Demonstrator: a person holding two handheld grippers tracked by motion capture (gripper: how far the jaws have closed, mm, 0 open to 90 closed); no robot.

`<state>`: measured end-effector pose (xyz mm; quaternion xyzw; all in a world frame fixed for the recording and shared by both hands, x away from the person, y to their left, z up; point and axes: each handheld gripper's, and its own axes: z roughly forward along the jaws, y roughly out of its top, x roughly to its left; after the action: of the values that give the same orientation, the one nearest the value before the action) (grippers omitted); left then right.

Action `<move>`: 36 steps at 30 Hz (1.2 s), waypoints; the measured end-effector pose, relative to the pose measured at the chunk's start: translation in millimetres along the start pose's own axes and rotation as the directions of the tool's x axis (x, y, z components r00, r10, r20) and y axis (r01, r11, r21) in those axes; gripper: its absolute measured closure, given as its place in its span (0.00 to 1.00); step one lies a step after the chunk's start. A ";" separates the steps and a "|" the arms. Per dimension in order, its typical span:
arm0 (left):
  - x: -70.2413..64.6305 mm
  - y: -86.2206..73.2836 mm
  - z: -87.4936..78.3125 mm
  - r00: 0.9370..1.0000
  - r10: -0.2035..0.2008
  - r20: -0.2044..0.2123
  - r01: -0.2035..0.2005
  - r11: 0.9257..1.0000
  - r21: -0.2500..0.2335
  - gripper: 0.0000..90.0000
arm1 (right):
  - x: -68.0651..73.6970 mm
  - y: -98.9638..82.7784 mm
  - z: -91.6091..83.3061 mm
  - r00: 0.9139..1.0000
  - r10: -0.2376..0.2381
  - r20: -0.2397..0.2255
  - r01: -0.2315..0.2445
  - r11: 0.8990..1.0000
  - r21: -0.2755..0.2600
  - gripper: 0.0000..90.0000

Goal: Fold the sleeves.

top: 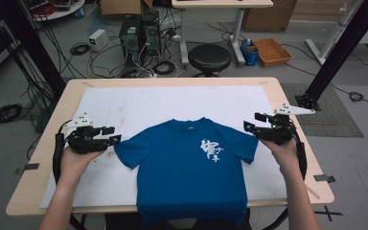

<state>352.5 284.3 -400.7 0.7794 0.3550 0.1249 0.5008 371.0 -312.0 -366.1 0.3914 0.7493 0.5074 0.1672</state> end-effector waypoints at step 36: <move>-7.4 5.2 10.1 0.965 -0.262 0.009 0.261 0.964 0.049 0.98 | 0.8 -1.0 3.7 1.000 -0.015 0.004 0.015 1.000 0.016 0.39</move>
<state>355.0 271.0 -399.7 0.7384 0.4540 0.0433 0.4968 372.4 -309.2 -368.5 0.3880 0.7558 0.4995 0.1695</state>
